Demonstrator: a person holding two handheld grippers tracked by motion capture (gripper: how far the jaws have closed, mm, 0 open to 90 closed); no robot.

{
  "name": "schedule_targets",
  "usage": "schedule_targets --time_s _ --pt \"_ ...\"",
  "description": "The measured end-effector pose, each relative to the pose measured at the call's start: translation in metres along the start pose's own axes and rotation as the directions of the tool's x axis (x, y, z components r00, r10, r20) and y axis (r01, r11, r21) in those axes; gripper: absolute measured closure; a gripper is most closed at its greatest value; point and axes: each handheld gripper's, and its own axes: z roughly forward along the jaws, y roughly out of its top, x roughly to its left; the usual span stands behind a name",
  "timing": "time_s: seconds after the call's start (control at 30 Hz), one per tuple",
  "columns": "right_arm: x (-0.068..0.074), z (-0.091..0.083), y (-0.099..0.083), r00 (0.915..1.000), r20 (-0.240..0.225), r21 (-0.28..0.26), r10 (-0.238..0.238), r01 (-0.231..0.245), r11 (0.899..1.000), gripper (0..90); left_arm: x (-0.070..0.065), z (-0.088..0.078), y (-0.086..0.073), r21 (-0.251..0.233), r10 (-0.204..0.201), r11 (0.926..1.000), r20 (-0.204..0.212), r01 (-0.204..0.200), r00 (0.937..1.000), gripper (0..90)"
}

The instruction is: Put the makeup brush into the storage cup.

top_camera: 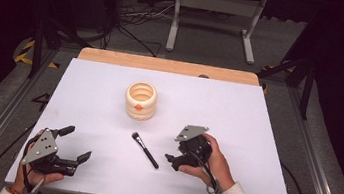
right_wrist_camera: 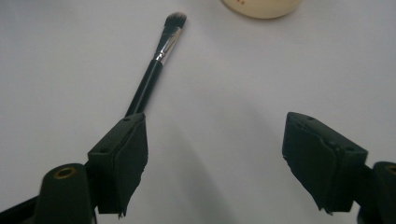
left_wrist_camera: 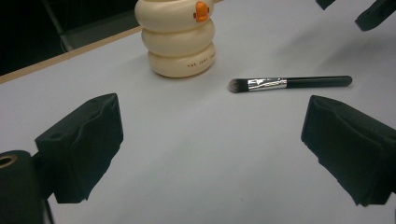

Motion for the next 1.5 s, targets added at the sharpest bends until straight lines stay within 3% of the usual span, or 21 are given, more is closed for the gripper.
schedule_targets --time_s 0.13,0.2,0.27,0.33,0.47,0.57,0.63,0.73,0.77,0.87,0.93,1.03,1.23,1.3,1.4,1.5 --pt "0.004 0.020 0.021 0.9995 -0.028 0.096 0.015 -0.012 0.995 29.4 0.000 0.000 0.000 0.001 0.002 1.0000 0.003 -0.002 1.0000 6.4" --pt "0.008 0.033 0.031 0.9973 -0.070 0.146 0.025 -0.015 0.989 31.6 0.000 0.000 0.000 0.005 -0.003 1.0000 0.007 0.003 1.0000 6.4" --pt "0.009 0.038 0.034 0.9974 -0.067 0.166 0.026 -0.014 0.986 34.0 0.000 0.000 0.000 0.004 -0.004 1.0000 0.007 0.004 1.0000 6.4" --pt "0.012 0.053 0.041 0.9956 -0.090 0.248 0.026 -0.002 0.969 40.5 0.000 0.000 -0.001 0.002 -0.005 1.0000 0.009 0.005 0.9999 6.4" --pt "0.013 0.067 0.044 0.9921 -0.123 0.342 0.023 0.020 0.939 48.0 0.000 0.000 -0.001 0.001 -0.007 1.0000 0.012 0.007 0.9999 6.4" --pt "0.018 0.066 0.047 0.9873 -0.157 0.367 0.023 0.037 0.930 47.4 0.001 0.000 -0.001 0.005 -0.015 0.9999 0.015 0.015 0.9998 6.4" --pt "0.020 0.065 0.050 0.9874 -0.158 0.369 0.011 0.048 0.928 46.2 0.000 0.000 -0.001 0.008 -0.012 0.9999 0.013 0.012 0.9998 6.4" --pt "0.020 0.059 0.056 0.9923 -0.123 0.344 0.015 0.029 0.939 42.6 0.000 0.000 -0.001 0.003 -0.010 0.9999 0.015 0.010 0.9998 6.5" --pt "0.020 0.055 0.058 0.9922 -0.122 0.321 0.025 0.015 0.947 44.1 0.000 0.000 -0.001 0.003 -0.010 0.9999 0.015 0.010 0.9998 6.5" --pt "0.023 0.052 0.060 0.9870 -0.156 0.297 0.037 0.011 0.955 42.8 0.001 0.001 -0.001 0.005 -0.017 0.9998 0.019 0.017 0.9997 6.6" --pt "0.032 0.057 0.060 0.9806 -0.194 0.322 0.030 0.035 0.946 43.0 0.001 0.001 -0.001 0.012 -0.019 0.9997 0.021 0.019 0.9996 6.6" --pt "0.038 0.069 0.057 0.9813 -0.191 0.361 0.019 0.052 0.931 43.4 0.000 0.001 -0.001 0.011 -0.014 0.9998 0.020 0.014 0.9997 6.7" --pt "0.041 0.077 0.057 0.9860 -0.167 0.390 0.002 0.064 0.918 48.9 0.001 0.001 -0.002 0.020 -0.022 0.9996 0.026 0.021 0.9994 6.8" --pt "0.040 0.078 0.059 0.9901 -0.140 0.395 -0.012 0.067 0.916 58.4 0.001 0.002 -0.002 0.020 -0.022 0.9996 0.026 0.022 0.9994 6.9" --pt "0.041 0.078 0.060 0.9912 -0.129 0.409 -0.029 0.079 0.909 64.8 0.000 0.003 -0.002 0.029 -0.022 0.9994 0.029 0.022 0.9993 7.1" --pt "0.042 0.078 0.061 0.9896 -0.134 0.405 -0.052 0.103 0.909 79.6 -0.001 0.003 -0.002 0.031 -0.023 0.9993 0.037 0.022 0.9990 7.1"
